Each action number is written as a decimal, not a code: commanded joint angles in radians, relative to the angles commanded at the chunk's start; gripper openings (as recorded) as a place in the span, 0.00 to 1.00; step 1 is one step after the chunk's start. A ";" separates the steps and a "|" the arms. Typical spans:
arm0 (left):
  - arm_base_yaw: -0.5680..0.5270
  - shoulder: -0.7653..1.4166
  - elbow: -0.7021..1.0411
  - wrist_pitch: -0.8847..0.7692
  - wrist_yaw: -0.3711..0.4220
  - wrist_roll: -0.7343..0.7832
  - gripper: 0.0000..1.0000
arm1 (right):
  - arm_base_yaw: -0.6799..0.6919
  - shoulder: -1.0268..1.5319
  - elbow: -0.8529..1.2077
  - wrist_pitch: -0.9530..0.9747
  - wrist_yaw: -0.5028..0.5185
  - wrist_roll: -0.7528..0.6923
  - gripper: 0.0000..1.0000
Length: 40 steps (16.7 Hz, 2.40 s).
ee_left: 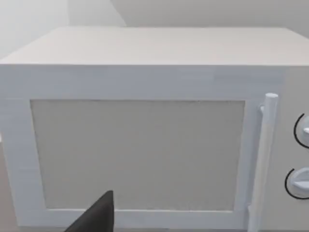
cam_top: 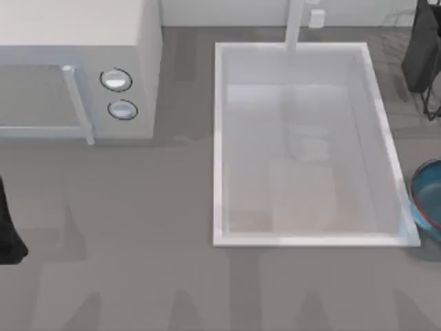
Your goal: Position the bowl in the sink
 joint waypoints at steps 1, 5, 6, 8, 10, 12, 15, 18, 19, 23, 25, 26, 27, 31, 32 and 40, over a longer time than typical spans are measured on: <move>0.000 0.000 0.000 0.000 0.000 0.000 1.00 | 0.000 0.000 0.000 0.000 0.000 0.000 1.00; 0.000 0.000 0.000 0.000 0.000 0.000 1.00 | -0.008 0.063 0.062 -0.053 -0.001 -0.006 1.00; 0.000 0.000 0.000 0.000 0.000 0.000 1.00 | -0.013 0.105 0.104 -0.087 -0.001 -0.010 1.00; 0.000 0.000 0.000 0.000 0.000 0.000 1.00 | -0.028 0.222 0.214 -0.175 0.000 -0.020 1.00; 0.000 0.000 0.000 0.000 0.000 0.000 1.00 | -0.045 0.381 0.350 -0.284 0.001 -0.034 1.00; 0.000 0.000 0.000 0.000 0.000 0.000 1.00 | -0.065 0.578 0.501 -0.408 0.002 -0.051 1.00; 0.000 0.000 0.000 0.000 0.000 0.000 1.00 | -0.094 0.908 0.735 -0.610 0.005 -0.080 1.00; 0.000 0.000 0.000 0.000 0.000 0.000 1.00 | -0.121 1.207 0.956 -0.807 0.007 -0.108 1.00; 0.000 0.000 0.000 0.000 0.000 0.000 1.00 | -0.129 1.294 1.025 -0.868 0.008 -0.117 1.00; 0.000 0.000 0.000 0.000 0.000 0.000 1.00 | -0.158 1.596 1.273 -1.072 0.007 -0.144 1.00; 0.000 0.000 0.000 0.000 0.000 0.000 1.00 | -0.168 1.709 1.367 -1.144 0.004 -0.154 1.00; 0.000 0.000 0.000 0.000 0.000 0.000 1.00 | -0.172 1.751 1.404 -1.172 0.003 -0.158 1.00; 0.000 0.000 0.000 0.000 0.000 0.000 1.00 | -0.175 1.783 1.434 -1.194 0.002 -0.161 1.00; 0.000 0.000 0.000 0.000 0.000 0.000 1.00 | -0.179 1.820 1.469 -1.220 0.001 -0.165 1.00; 0.000 0.000 0.000 0.000 0.000 0.000 1.00 | -0.179 1.820 1.469 -1.220 0.001 -0.165 1.00; 0.000 0.000 0.000 0.000 0.000 0.000 1.00 | -0.176 1.866 1.346 -1.047 0.001 -0.161 1.00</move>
